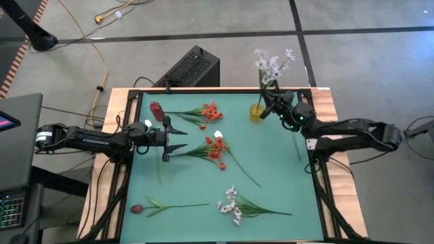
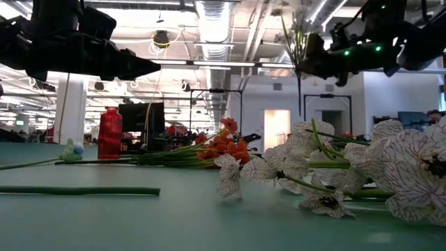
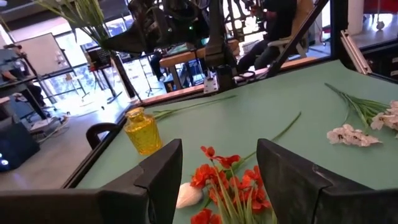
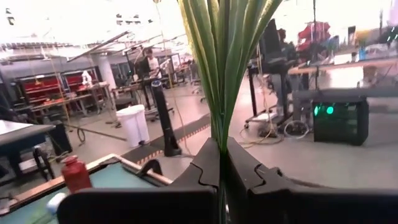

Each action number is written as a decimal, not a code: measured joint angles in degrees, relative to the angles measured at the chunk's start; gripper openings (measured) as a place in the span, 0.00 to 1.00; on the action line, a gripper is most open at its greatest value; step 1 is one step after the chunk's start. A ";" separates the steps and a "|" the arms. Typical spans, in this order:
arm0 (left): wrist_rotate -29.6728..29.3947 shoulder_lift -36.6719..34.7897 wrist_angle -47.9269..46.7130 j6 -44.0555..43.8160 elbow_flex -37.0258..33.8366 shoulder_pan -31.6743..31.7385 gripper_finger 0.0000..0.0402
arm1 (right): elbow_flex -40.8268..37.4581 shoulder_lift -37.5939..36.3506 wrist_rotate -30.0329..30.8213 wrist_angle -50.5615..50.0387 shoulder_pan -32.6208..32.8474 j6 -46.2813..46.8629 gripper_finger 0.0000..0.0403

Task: Sort flowers into vase by color
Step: Put the top white flowers into the yellow vase

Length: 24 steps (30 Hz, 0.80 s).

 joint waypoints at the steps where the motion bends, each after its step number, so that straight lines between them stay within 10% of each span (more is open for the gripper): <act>1: 0.06 0.00 0.02 0.04 0.00 0.00 0.49 | 0.00 0.84 0.01 1.40 -0.12 -0.98 0.07; 24: -0.04 0.00 -3.22 -0.41 0.00 0.00 0.49 | 0.04 3.00 0.33 4.27 -1.28 -6.65 0.07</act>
